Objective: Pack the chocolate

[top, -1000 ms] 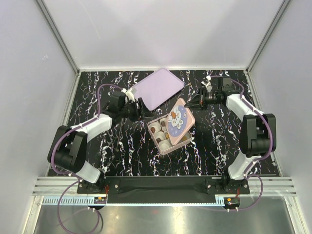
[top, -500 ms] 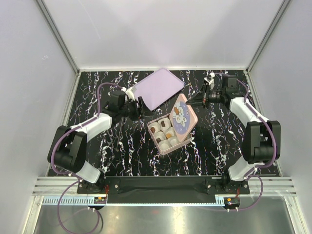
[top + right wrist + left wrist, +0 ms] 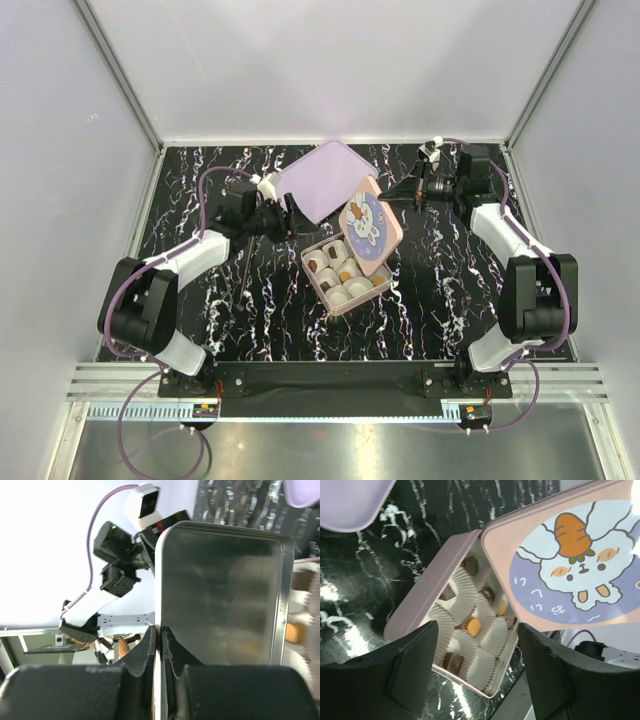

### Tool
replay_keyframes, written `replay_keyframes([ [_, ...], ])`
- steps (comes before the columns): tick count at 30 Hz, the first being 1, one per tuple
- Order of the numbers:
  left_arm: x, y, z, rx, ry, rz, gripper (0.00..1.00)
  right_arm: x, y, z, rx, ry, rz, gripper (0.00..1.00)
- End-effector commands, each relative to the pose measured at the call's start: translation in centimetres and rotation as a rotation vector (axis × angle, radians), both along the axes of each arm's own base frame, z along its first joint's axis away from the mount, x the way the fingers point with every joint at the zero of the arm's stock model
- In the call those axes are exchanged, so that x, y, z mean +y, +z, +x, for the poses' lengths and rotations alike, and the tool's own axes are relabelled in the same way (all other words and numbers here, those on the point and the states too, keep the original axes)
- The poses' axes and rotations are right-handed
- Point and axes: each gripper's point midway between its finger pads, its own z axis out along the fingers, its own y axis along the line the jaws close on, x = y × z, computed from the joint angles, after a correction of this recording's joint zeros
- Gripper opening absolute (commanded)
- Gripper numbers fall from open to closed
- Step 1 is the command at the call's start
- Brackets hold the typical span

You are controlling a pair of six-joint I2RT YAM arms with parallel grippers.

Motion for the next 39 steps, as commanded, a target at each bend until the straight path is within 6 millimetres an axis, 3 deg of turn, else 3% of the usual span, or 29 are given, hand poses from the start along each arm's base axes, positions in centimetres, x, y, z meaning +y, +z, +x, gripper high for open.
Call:
replay_keyframes([
  [1,-1.9,5.0,1.2,-0.126,-0.072,-0.112,0.71,1.5,4.9,-1.9,-0.127,0.067,0.063,0.00],
  [8,-3.6,7.1,1.4,-0.159,-0.187,-0.227,0.76,3.3,7.0,-3.0,-0.149,0.112,0.129,0.00],
  [18,-3.5,7.0,-0.4,-0.126,-0.194,-0.302,0.82,4.0,10.6,-3.0,-0.195,0.125,0.206,0.00],
  [27,-4.1,12.8,-1.1,-0.218,-0.218,-0.566,0.83,4.2,13.6,-3.1,-0.228,0.150,0.323,0.00],
  [30,-4.1,14.4,-1.5,-0.237,-0.235,-0.679,0.80,4.2,12.9,-3.0,-0.201,0.157,0.348,0.00],
  [32,-4.0,14.9,-1.9,-0.242,-0.262,-0.738,0.71,4.2,11.7,-2.7,-0.168,0.155,0.349,0.00],
  [38,-3.9,12.8,-2.0,-0.224,-0.254,-0.688,0.53,4.4,7.0,-1.6,-0.070,0.125,0.246,0.00],
  [39,-3.9,12.0,-1.7,-0.182,-0.237,-0.661,0.49,4.4,5.8,-1.1,-0.151,0.110,0.194,0.00],
])
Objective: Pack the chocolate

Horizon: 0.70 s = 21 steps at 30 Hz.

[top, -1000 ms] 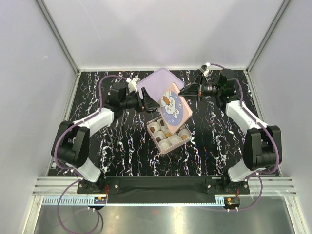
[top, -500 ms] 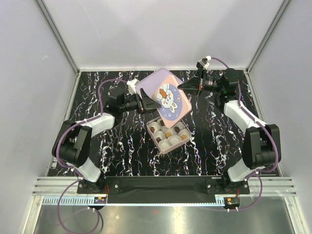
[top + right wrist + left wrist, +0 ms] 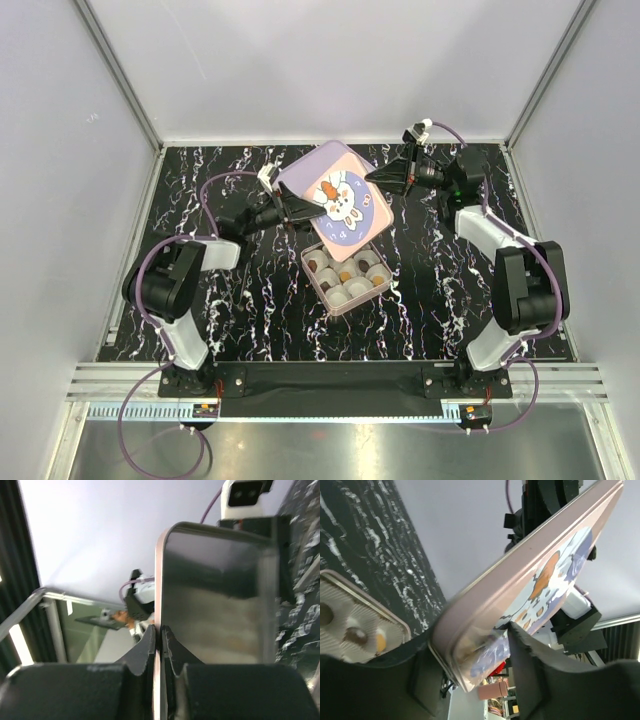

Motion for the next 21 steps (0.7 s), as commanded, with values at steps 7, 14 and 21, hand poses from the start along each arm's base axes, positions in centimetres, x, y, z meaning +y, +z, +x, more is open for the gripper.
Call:
replay_keyframes([
  [7,0.6,0.1,-0.7,-0.175,0.043,0.212,0.35,-0.4,-8.0,1.3,-0.006,-0.096,-0.397,0.10],
  [14,0.4,-4.0,-1.8,-0.080,0.071,0.335,0.37,-1.3,-13.9,1.0,0.045,-0.109,-0.522,0.18],
  [21,0.2,-7.0,-3.1,-0.035,0.049,0.361,0.37,-2.0,-18.7,0.2,0.091,-0.100,-0.609,0.18],
])
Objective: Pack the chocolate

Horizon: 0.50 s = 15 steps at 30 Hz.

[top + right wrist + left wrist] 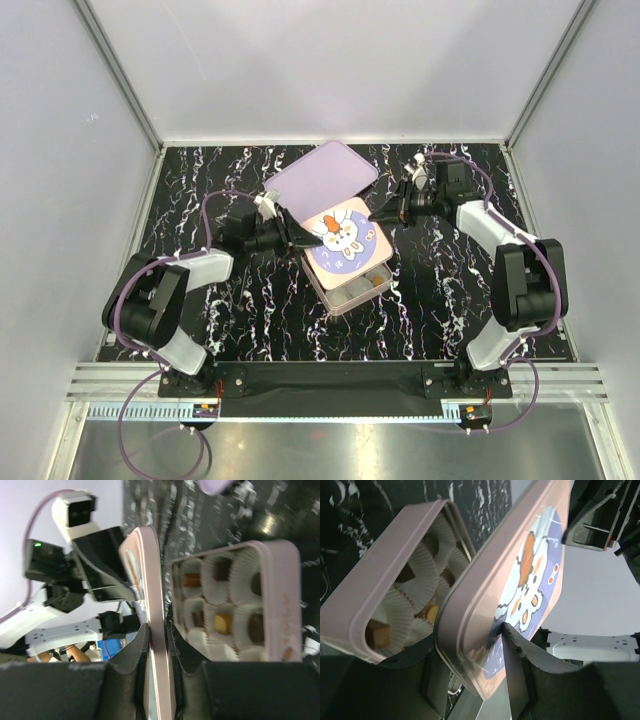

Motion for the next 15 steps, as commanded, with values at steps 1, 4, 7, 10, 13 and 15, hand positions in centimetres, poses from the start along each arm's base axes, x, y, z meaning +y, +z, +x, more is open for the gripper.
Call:
replay_keyframes([
  [1,-1.5,1.4,-0.6,-0.170,-0.070,0.000,0.37,0.2,-4.0,-1.8,0.078,0.027,-0.097,0.18],
  [4,-1.5,0.1,-1.2,-0.149,-0.070,0.050,0.40,-0.1,-5.7,-1.9,0.096,0.030,-0.130,0.18],
  [7,-1.4,-1.0,-2.0,-0.128,-0.072,0.084,0.43,-0.1,-7.3,-2.0,0.122,0.033,-0.146,0.18],
  [10,-1.0,-1.8,-2.2,-0.116,-0.061,0.122,0.45,0.0,-8.2,-2.0,0.126,0.039,-0.148,0.18],
  [13,-0.7,-2.2,-2.4,-0.103,-0.059,0.149,0.46,-0.1,-8.7,-1.6,0.127,0.034,-0.164,0.18],
  [15,-0.6,-2.3,-2.7,-0.096,-0.059,0.164,0.47,-0.1,-9.0,-1.5,0.131,0.046,-0.174,0.18],
])
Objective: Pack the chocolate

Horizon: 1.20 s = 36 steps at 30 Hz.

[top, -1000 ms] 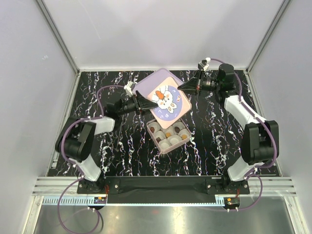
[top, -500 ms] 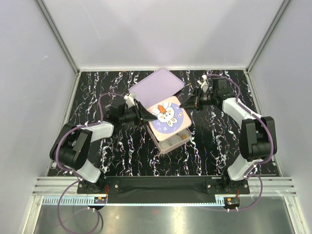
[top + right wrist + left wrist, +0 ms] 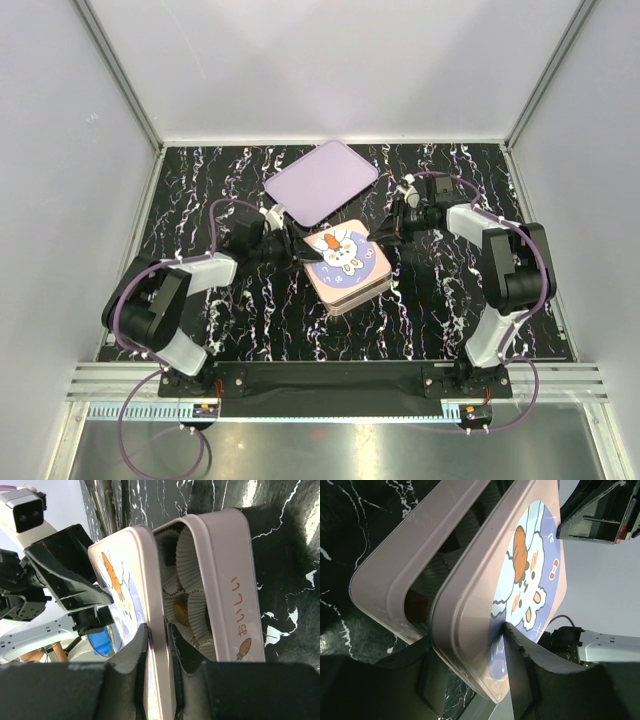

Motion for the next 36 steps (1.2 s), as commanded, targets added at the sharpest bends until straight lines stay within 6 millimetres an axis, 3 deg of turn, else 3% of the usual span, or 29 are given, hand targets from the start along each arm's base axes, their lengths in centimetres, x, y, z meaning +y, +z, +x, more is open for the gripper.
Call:
replay_keyframes([
  [1,-0.8,2.2,-0.2,-0.175,-0.067,0.020,0.50,0.5,-0.9,0.2,-0.011,0.023,-0.055,0.18],
  [4,-0.5,1.9,-0.4,-0.169,-0.068,0.060,0.55,0.1,-1.6,0.3,-0.006,0.025,-0.086,0.18],
  [14,0.0,1.0,-0.9,-0.139,-0.064,0.133,0.59,-0.3,-2.6,0.4,-0.007,0.032,-0.126,0.18],
  [20,0.0,2.4,-0.3,-0.171,-0.054,0.140,0.66,-0.3,-2.9,0.3,-0.007,0.045,-0.121,0.18],
  [31,0.5,5.0,0.7,-0.238,-0.025,0.183,0.67,0.2,-2.4,-0.2,-0.047,0.084,-0.075,0.22],
  [36,1.1,4.8,0.4,-0.233,-0.012,0.217,0.67,0.3,-2.3,-0.3,-0.052,0.089,-0.060,0.24],
])
